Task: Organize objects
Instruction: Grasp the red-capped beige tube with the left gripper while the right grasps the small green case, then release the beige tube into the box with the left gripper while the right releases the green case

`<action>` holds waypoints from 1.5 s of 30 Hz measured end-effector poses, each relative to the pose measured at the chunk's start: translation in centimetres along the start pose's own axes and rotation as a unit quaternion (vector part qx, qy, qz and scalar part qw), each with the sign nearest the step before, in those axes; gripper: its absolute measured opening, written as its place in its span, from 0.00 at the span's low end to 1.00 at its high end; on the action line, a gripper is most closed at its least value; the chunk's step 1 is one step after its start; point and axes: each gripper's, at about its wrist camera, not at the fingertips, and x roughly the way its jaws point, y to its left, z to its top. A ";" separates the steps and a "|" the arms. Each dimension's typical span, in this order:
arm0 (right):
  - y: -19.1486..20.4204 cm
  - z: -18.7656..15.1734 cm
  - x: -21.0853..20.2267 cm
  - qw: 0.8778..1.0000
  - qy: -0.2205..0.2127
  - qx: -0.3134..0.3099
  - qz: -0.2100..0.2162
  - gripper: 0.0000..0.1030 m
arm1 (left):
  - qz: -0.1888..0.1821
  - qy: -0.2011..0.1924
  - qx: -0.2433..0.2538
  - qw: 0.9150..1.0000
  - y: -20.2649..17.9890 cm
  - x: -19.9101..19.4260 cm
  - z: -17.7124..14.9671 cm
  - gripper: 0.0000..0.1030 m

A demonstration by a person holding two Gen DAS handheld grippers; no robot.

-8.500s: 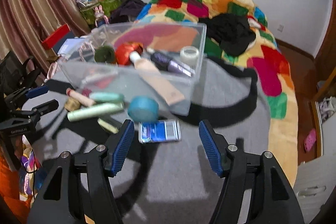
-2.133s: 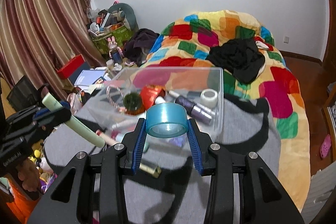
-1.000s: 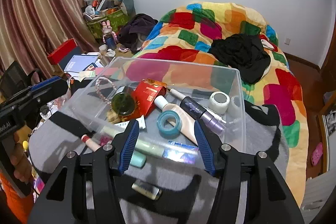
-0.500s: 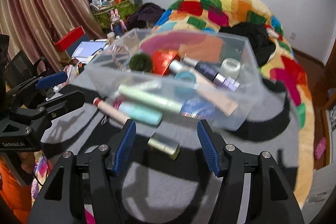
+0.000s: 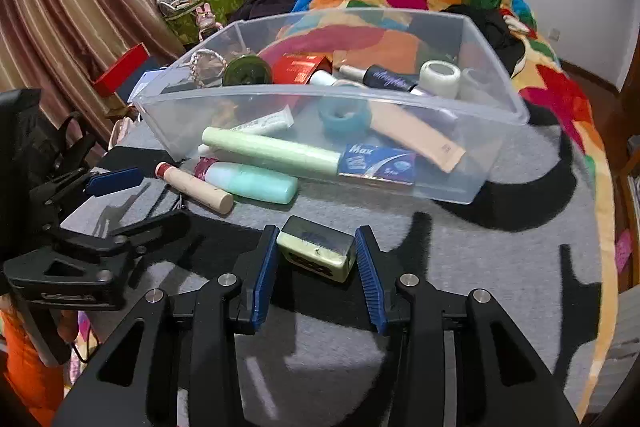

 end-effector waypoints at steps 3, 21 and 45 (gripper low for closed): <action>-0.2 0.1 -0.6 1.000 -0.007 -0.001 0.001 0.34 | 0.007 0.009 0.018 1.000 -1.0 0.7 0.6 0.94; -1.1 0.5 -2.8 0.999 -0.037 0.004 0.001 0.34 | 0.004 -0.028 0.007 1.000 -0.4 -1.0 0.1 0.82; -1.2 8.1 -3.3 0.995 -0.089 -0.010 -0.044 0.34 | -0.039 -0.087 -0.057 0.994 1.3 -3.4 7.0 0.82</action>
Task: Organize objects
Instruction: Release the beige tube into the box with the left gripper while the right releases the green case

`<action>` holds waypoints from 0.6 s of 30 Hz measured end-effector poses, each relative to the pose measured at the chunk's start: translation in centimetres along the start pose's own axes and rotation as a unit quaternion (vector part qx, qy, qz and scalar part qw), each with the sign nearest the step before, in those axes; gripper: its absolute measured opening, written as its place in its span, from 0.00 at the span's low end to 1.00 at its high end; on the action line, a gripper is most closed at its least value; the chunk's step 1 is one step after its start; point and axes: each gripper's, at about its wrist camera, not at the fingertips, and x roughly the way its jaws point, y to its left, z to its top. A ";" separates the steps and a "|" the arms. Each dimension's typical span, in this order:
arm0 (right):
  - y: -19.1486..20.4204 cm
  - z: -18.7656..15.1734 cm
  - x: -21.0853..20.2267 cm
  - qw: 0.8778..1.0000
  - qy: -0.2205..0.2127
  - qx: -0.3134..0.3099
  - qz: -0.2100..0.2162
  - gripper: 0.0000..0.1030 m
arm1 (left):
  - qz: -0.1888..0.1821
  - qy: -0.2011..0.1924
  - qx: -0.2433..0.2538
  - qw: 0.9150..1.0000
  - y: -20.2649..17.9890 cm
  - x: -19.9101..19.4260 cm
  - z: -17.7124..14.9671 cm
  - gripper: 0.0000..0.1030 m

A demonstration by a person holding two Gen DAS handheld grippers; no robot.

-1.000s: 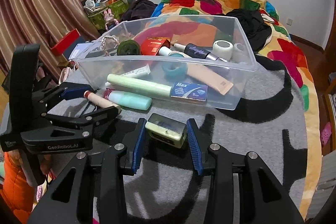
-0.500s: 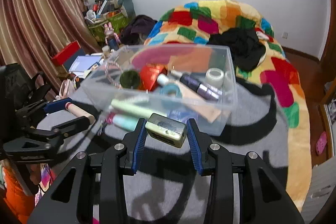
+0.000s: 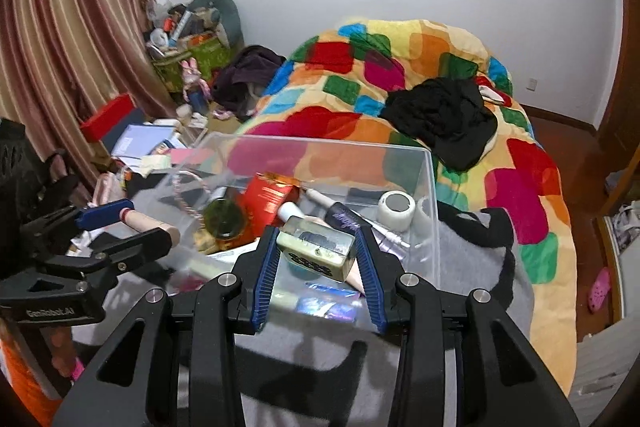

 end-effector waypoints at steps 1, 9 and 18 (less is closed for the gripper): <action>-0.1 0.1 0.6 1.000 0.006 0.000 -0.005 0.34 | 0.001 0.002 -0.001 1.000 0.0 0.3 0.1 0.82; -0.2 -0.2 3.1 0.999 0.034 -0.012 -0.020 0.35 | -0.003 0.017 0.000 1.000 -0.3 1.4 0.1 0.83; 0.9 -0.4 1.7 0.999 0.020 -0.031 -0.018 0.44 | -0.006 -0.011 0.018 1.000 -1.2 -1.5 0.1 0.90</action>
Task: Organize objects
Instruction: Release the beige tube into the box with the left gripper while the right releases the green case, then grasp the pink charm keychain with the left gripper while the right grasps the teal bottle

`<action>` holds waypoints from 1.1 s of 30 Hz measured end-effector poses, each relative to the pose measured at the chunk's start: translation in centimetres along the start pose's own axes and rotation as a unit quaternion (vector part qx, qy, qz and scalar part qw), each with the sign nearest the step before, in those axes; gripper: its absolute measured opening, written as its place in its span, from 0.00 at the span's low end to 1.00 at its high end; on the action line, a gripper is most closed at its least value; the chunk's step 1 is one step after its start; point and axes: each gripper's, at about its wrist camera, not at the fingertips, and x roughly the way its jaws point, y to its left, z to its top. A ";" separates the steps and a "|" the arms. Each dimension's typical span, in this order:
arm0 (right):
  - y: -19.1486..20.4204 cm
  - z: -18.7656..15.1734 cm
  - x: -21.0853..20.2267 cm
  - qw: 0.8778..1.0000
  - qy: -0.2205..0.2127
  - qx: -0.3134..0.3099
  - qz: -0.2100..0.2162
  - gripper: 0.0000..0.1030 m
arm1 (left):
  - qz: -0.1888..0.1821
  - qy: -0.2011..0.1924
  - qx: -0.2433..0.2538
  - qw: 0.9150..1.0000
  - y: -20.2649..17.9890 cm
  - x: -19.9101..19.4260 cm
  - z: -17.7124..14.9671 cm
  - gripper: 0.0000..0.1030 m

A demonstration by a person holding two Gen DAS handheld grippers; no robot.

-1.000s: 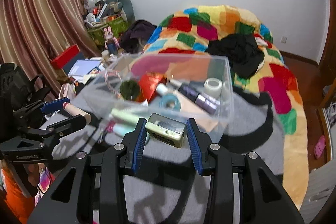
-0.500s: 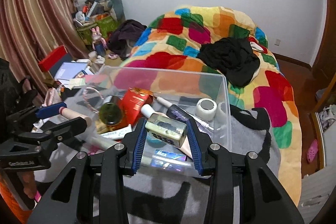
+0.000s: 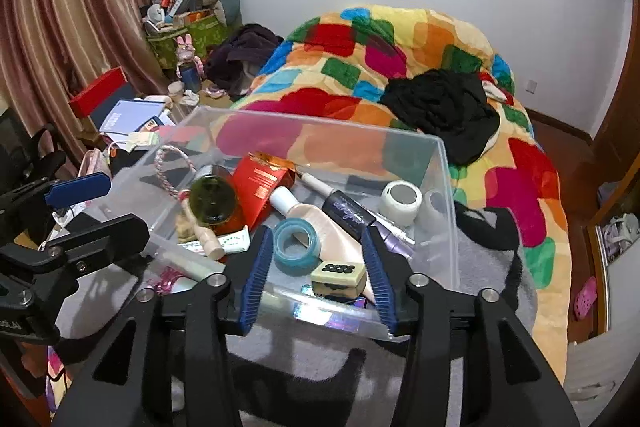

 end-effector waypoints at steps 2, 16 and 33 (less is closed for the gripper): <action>0.3 0.0 -0.9 1.000 -0.011 -0.007 0.001 0.47 | 0.003 -0.011 0.008 1.000 -0.3 -1.0 -0.1 0.91; 2.9 -3.5 -3.1 0.998 -0.013 -0.059 0.025 0.51 | 0.016 0.008 0.016 1.000 1.1 -2.6 -4.9 0.91; 5.4 -5.2 3.2 0.987 0.084 -0.113 0.074 0.51 | 0.030 0.086 0.054 0.994 1.1 3.6 -8.1 0.21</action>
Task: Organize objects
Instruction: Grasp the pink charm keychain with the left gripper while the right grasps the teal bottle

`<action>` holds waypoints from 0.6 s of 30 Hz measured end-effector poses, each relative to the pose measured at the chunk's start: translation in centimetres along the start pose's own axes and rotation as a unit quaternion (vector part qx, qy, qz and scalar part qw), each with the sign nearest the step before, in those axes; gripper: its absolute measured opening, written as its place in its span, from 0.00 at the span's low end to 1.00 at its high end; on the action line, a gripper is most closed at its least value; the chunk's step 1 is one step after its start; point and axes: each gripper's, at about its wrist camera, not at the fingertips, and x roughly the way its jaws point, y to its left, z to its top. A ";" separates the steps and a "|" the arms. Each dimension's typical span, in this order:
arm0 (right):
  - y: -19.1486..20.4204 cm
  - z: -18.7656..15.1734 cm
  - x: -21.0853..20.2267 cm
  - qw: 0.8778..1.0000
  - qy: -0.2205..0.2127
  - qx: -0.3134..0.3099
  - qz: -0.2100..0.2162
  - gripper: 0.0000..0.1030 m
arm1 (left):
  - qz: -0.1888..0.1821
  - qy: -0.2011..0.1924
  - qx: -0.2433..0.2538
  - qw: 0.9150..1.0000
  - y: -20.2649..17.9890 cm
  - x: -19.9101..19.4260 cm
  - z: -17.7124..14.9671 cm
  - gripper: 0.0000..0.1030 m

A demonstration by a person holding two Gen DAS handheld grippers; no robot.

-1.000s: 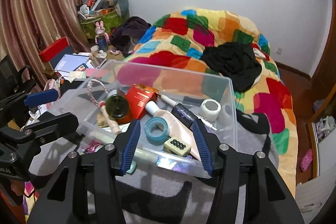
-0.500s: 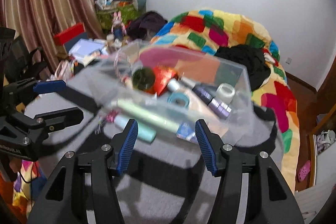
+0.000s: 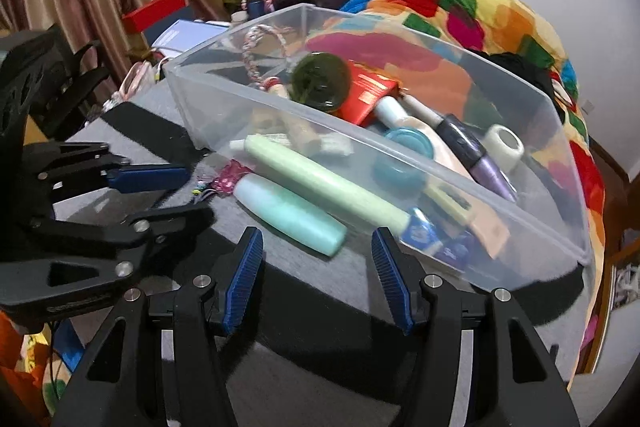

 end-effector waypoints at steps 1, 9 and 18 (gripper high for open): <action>0.3 0.1 0.1 1.000 0.001 -0.004 0.001 0.51 | 0.002 -0.003 0.003 1.000 -0.1 -0.1 -0.1 0.13; 1.6 0.3 0.9 0.999 0.007 -0.034 0.010 0.26 | 0.001 -0.015 -0.005 1.000 1.5 -2.1 -2.4 0.03; 3.0 -1.7 -1.3 0.996 0.013 -0.071 0.052 0.20 | -0.013 -0.014 -0.030 0.999 3.7 -4.9 -5.3 0.03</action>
